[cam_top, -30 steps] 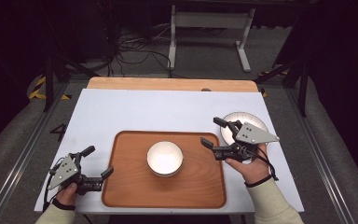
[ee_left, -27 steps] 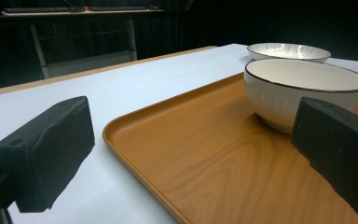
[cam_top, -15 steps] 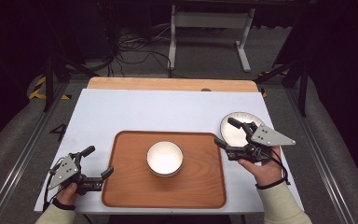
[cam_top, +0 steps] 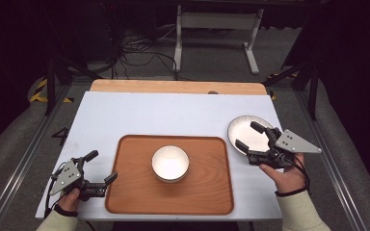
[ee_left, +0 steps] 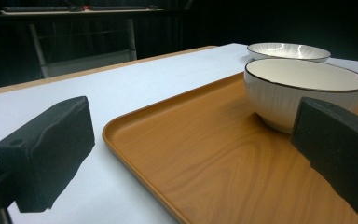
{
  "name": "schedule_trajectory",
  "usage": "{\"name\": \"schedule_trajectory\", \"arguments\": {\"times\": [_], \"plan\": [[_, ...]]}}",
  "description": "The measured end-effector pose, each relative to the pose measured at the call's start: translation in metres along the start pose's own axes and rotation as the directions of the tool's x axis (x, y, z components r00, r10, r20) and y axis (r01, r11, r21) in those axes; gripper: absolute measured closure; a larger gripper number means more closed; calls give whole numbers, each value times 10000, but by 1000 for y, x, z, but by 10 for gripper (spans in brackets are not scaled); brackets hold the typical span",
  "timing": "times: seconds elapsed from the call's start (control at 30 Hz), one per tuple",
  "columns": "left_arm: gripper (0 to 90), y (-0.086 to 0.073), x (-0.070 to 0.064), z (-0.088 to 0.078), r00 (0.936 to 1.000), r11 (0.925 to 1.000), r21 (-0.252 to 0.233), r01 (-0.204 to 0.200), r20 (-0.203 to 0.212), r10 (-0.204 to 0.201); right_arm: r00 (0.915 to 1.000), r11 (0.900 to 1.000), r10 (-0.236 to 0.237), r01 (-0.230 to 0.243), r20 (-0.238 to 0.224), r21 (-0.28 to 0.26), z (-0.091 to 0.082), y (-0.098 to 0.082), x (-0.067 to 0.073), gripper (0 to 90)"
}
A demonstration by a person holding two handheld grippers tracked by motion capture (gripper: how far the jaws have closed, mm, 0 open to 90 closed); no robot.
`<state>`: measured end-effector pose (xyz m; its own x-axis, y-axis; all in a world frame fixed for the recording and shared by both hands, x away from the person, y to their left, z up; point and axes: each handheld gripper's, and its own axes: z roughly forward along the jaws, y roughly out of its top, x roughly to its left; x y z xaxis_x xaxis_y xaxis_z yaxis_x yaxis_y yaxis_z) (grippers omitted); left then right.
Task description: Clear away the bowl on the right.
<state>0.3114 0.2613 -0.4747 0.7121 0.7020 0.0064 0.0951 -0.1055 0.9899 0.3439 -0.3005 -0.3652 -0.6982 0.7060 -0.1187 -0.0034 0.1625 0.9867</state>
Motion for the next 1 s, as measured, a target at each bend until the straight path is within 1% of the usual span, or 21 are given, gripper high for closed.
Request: {"name": "schedule_trajectory", "arguments": {"times": [0.17,0.23,0.5,0.63,0.77,0.93,1.0], "plan": [[4,0,0,0,10000,10000,-7,2,5,-2,9996,9999,167,-168,240,40,-4,-12,-3,196],[4,0,0,0,10000,10000,-34,20,2,-20,9990,9996,276,-275,347,-30,-6,-19,-4,196],[4,0,0,0,10000,10000,-8,11,4,-11,9981,9986,527,-529,317,60,-10,-36,-4,196],[4,0,0,0,10000,10000,-33,19,-2,-19,9974,9985,535,-540,481,87,-12,-46,-3,197],[4,0,0,0,10000,10000,-34,18,-3,-18,9970,9982,565,-573,530,150,-12,-52,-4,197],[4,0,0,0,10000,10000,-10,8,4,-8,9966,9974,665,-676,483,233,-13,-60,-4,197],[4,0,0,0,10000,10000,-11,1,3,-1,9959,9964,797,-808,430,246,-12,-65,-3,197]]}}
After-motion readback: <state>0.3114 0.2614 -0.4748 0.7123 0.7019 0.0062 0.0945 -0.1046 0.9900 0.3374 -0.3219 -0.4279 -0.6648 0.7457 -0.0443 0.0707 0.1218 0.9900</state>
